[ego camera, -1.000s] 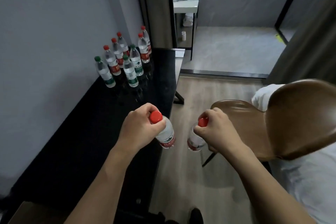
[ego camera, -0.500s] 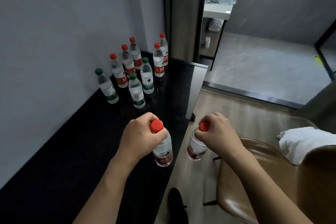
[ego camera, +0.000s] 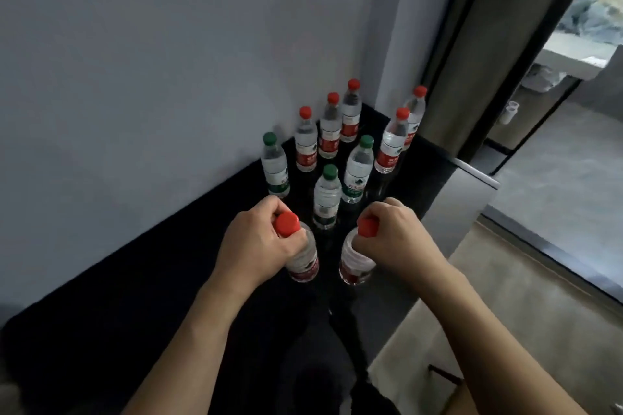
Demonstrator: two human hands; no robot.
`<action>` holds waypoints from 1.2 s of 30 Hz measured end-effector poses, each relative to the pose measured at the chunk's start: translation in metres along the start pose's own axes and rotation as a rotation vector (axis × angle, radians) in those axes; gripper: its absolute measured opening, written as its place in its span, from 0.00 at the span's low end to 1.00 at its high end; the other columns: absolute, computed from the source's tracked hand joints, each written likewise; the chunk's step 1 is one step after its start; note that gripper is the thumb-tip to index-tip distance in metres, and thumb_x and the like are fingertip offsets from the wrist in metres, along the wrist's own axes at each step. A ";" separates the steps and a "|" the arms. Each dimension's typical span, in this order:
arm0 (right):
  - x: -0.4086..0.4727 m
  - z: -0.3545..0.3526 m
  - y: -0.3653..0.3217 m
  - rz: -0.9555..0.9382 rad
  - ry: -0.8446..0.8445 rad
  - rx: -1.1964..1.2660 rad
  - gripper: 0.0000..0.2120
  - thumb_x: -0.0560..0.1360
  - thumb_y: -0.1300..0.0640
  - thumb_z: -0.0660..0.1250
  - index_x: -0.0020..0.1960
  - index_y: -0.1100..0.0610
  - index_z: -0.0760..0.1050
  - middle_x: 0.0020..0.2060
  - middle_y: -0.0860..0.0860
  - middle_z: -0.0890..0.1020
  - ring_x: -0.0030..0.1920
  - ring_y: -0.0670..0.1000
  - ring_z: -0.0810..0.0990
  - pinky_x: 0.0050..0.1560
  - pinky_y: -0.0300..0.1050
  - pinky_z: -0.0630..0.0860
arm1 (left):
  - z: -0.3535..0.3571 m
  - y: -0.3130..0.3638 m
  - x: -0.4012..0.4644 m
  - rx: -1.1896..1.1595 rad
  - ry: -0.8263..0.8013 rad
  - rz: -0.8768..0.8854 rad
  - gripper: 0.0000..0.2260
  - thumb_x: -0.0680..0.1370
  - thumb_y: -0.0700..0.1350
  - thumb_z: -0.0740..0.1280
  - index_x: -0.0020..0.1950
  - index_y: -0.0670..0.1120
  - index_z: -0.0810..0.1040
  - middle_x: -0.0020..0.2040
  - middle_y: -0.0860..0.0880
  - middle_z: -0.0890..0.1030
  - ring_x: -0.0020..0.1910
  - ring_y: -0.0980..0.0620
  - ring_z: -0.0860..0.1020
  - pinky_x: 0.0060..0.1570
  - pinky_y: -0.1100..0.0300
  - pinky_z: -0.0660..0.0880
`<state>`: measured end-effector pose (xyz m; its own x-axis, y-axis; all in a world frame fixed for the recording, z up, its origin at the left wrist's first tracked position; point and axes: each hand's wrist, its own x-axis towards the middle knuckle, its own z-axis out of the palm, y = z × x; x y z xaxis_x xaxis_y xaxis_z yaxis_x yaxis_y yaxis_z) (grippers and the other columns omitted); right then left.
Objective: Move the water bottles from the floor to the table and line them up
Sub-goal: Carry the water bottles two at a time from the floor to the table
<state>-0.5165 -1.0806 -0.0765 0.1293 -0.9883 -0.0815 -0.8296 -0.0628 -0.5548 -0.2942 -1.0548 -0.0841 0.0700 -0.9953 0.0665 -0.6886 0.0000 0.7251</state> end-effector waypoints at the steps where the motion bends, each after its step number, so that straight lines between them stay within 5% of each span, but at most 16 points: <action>1: 0.014 0.003 -0.008 -0.039 -0.037 0.009 0.08 0.66 0.52 0.71 0.44 0.50 0.76 0.43 0.44 0.71 0.41 0.43 0.72 0.35 0.35 0.67 | -0.005 -0.007 0.002 0.021 0.023 -0.034 0.11 0.66 0.59 0.70 0.40 0.56 0.73 0.34 0.57 0.80 0.32 0.58 0.78 0.32 0.58 0.77; 10: 0.133 0.046 -0.096 -0.349 -0.312 -0.042 0.09 0.69 0.56 0.70 0.37 0.50 0.69 0.45 0.51 0.72 0.42 0.50 0.74 0.38 0.41 0.71 | -0.057 -0.066 0.023 0.178 0.244 -0.329 0.10 0.67 0.59 0.70 0.43 0.57 0.74 0.33 0.59 0.79 0.32 0.62 0.77 0.30 0.61 0.70; 14: 0.183 0.074 -0.120 -0.393 -0.385 -0.116 0.05 0.72 0.58 0.68 0.45 0.55 0.73 0.49 0.53 0.73 0.47 0.54 0.76 0.46 0.47 0.76 | -0.063 -0.082 0.042 0.253 0.291 -0.389 0.12 0.66 0.61 0.66 0.44 0.57 0.73 0.35 0.58 0.79 0.35 0.62 0.76 0.32 0.61 0.69; 25: 0.259 0.147 -0.127 -0.429 -0.351 -0.187 0.13 0.76 0.57 0.64 0.58 0.60 0.73 0.56 0.58 0.71 0.47 0.57 0.77 0.50 0.50 0.78 | -0.035 -0.131 0.091 0.291 0.195 -0.542 0.10 0.74 0.57 0.70 0.50 0.56 0.73 0.38 0.57 0.78 0.37 0.60 0.77 0.32 0.62 0.71; 36: 0.263 0.134 -0.131 -0.516 -0.369 -0.146 0.15 0.77 0.55 0.63 0.62 0.57 0.70 0.56 0.56 0.71 0.51 0.58 0.77 0.51 0.51 0.77 | -0.023 -0.125 0.099 0.247 0.147 -0.696 0.11 0.78 0.56 0.66 0.56 0.55 0.70 0.40 0.54 0.78 0.37 0.59 0.77 0.32 0.64 0.69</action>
<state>-0.3007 -1.3139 -0.1364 0.6872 -0.7150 -0.1284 -0.6733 -0.5604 -0.4823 -0.1846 -1.1511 -0.1522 0.6317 -0.7346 -0.2477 -0.5907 -0.6630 0.4598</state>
